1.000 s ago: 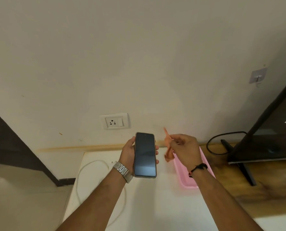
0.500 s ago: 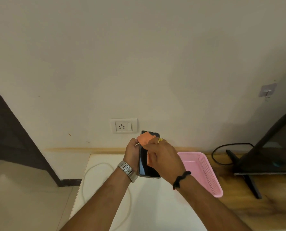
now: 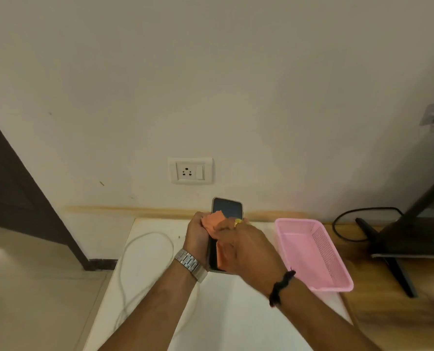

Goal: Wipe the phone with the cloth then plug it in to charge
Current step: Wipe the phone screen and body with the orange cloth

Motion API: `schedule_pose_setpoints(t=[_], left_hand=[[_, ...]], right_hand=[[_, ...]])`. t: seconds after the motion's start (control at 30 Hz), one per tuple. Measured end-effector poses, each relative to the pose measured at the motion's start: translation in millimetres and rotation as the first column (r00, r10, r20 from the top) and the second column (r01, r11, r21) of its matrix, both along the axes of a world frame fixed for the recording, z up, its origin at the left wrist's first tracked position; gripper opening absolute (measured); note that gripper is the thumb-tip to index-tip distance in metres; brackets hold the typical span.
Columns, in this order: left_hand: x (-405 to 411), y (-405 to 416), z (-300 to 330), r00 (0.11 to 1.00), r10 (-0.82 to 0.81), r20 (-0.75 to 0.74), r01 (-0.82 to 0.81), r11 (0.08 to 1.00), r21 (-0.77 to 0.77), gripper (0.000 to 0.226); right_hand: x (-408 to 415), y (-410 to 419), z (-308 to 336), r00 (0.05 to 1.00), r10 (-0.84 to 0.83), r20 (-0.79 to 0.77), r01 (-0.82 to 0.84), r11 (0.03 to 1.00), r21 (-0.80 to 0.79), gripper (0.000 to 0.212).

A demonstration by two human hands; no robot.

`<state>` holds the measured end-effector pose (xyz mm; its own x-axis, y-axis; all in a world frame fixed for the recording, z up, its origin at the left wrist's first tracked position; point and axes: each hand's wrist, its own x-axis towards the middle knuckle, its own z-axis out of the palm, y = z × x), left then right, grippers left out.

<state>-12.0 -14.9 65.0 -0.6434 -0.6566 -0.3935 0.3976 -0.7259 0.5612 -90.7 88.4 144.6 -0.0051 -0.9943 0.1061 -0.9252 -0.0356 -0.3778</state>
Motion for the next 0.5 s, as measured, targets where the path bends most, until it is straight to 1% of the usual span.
schedule_pose_setpoints(t=[0.1,0.17,0.2,0.27,0.33,0.37,0.43,0.47,0.5], left_hand=[[1.3,12.9,-17.7,1.0,0.005,0.004,-0.005,1.0,-0.018,0.019],[2.7,19.4,-27.1,1.0,-0.014,0.027,0.016,0.999,-0.052,0.022],[3.0,22.2,-28.4,0.999,-0.021,0.038,0.024,0.997,-0.068,0.023],[4.5,26.7,-26.6,1.0,-0.021,0.023,0.023,0.996,-0.091,0.022],[6.8,27.8,-23.8,1.0,-0.007,0.013,0.008,0.996,-0.094,0.025],[8.1,27.5,-23.5,1.0,0.001,0.022,0.001,0.995,-0.097,0.03],[9.9,28.0,-22.7,1.0,-0.008,0.018,0.009,0.998,-0.057,0.049],[10.4,30.8,-20.8,1.0,-0.013,0.02,0.014,0.998,-0.054,0.053],[10.3,35.0,-18.3,1.0,-0.013,0.025,0.014,0.997,-0.071,0.05]], right_hand=[[-11.1,4.1,3.2,0.998,-0.016,-0.063,0.011,0.996,-0.083,0.04],[-23.2,2.3,-3.0,0.997,-0.053,-0.048,0.044,0.984,-0.172,0.049],[-26.5,1.3,-8.0,0.996,-0.076,-0.043,0.066,0.977,-0.202,0.05],[-28.0,5.0,-20.5,0.991,-0.112,-0.074,0.094,0.973,-0.209,0.039],[-20.3,14.5,-35.4,0.993,-0.085,-0.077,0.066,0.973,-0.221,0.032],[-13.5,22.1,-41.8,0.996,-0.067,-0.055,0.052,0.972,-0.231,0.028],[-0.9,38.7,-47.4,1.0,-0.012,0.003,0.013,0.98,-0.198,0.017],[0.2,43.2,-47.7,1.0,0.019,-0.003,-0.019,0.981,-0.195,0.019],[-2.0,42.8,-43.5,0.998,0.038,-0.051,-0.048,0.977,-0.208,0.026]])
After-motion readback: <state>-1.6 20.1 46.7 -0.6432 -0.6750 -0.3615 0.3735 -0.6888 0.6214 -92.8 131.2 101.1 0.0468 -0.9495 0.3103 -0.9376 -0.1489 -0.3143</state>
